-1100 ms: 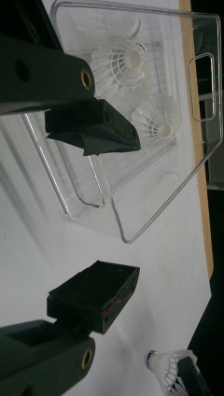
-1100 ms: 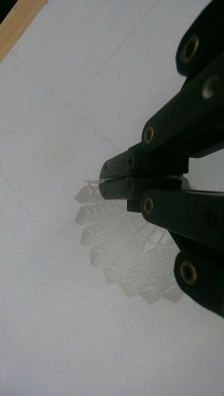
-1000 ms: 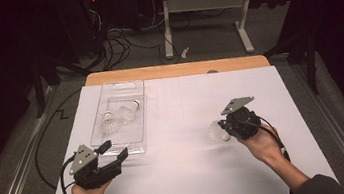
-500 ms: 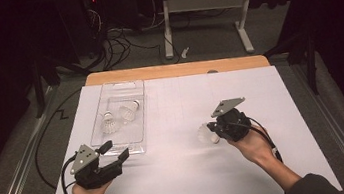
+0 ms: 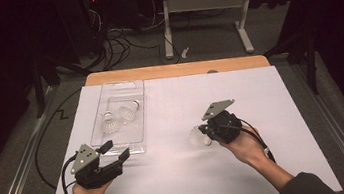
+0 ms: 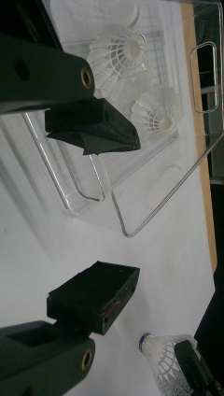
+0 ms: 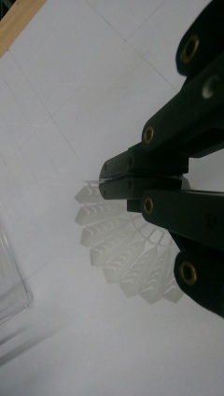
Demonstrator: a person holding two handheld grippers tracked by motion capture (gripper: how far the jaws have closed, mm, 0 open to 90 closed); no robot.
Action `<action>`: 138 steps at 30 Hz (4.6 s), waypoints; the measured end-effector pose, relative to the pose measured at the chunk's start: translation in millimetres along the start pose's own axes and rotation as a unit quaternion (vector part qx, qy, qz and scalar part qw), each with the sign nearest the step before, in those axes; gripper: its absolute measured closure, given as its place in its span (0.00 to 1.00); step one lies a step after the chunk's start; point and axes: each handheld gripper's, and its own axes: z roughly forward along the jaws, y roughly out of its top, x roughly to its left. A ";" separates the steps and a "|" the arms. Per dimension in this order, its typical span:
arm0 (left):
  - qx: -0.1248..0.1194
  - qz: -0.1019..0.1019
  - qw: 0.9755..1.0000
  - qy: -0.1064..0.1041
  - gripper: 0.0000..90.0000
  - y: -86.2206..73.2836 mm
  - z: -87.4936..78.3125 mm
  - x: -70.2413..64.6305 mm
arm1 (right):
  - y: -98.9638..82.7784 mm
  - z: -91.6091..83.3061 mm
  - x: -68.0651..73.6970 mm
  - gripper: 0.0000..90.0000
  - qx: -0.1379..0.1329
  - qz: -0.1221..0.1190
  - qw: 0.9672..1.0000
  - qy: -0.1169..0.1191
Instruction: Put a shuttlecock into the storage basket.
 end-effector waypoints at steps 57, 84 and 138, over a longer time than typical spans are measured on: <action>0.031 0.046 0.997 -0.059 0.41 30.2 35.7 -25.8 | 12.0 7.2 8.4 1.00 -0.013 -0.012 0.999 0.028; 0.052 0.051 0.992 -0.100 0.43 50.3 59.5 -44.8 | 13.0 3.9 7.4 1.00 -0.017 -0.009 0.999 0.033; 0.151 0.044 0.974 -0.161 0.58 74.0 107.9 -70.3 | 19.3 8.5 15.4 1.00 -0.025 -0.025 0.998 0.049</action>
